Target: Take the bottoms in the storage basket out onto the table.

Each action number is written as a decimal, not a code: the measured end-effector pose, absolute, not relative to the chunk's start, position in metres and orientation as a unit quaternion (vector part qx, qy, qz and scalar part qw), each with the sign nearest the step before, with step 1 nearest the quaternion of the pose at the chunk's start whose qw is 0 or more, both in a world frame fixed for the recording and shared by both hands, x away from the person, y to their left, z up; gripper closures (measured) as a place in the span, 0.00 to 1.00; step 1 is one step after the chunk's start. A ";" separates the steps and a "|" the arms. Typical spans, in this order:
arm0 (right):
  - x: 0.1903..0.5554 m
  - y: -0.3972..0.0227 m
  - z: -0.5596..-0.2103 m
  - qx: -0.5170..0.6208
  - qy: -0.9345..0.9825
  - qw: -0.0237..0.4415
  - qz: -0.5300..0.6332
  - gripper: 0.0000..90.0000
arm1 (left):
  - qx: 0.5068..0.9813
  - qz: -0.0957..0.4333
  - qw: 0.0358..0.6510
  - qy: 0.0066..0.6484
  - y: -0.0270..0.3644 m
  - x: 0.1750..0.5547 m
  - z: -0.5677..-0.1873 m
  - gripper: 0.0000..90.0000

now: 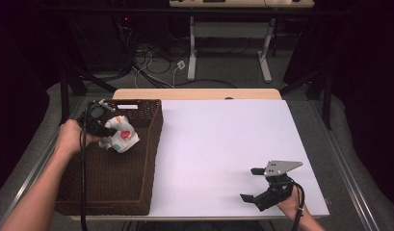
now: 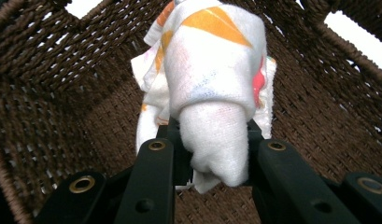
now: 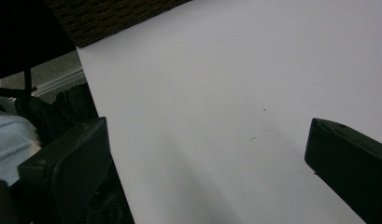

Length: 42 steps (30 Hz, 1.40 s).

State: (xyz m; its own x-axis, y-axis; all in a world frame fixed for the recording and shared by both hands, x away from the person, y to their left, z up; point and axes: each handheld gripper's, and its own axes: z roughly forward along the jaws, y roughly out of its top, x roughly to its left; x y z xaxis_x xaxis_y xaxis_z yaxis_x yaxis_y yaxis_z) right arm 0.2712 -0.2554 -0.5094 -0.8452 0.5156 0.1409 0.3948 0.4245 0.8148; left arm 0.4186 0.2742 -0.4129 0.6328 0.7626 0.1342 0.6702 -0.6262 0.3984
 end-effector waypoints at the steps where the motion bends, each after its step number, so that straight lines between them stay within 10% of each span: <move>1: 0.271 -0.255 -0.509 0.271 0.840 0.063 0.466 0.00 | 0.891 0.147 0.156 0.400 0.275 0.418 -0.412 0.84; 42: 0.271 -0.256 -0.509 0.269 0.840 0.063 0.467 0.00 | 0.951 0.129 0.101 0.261 0.271 0.412 -0.383 0.83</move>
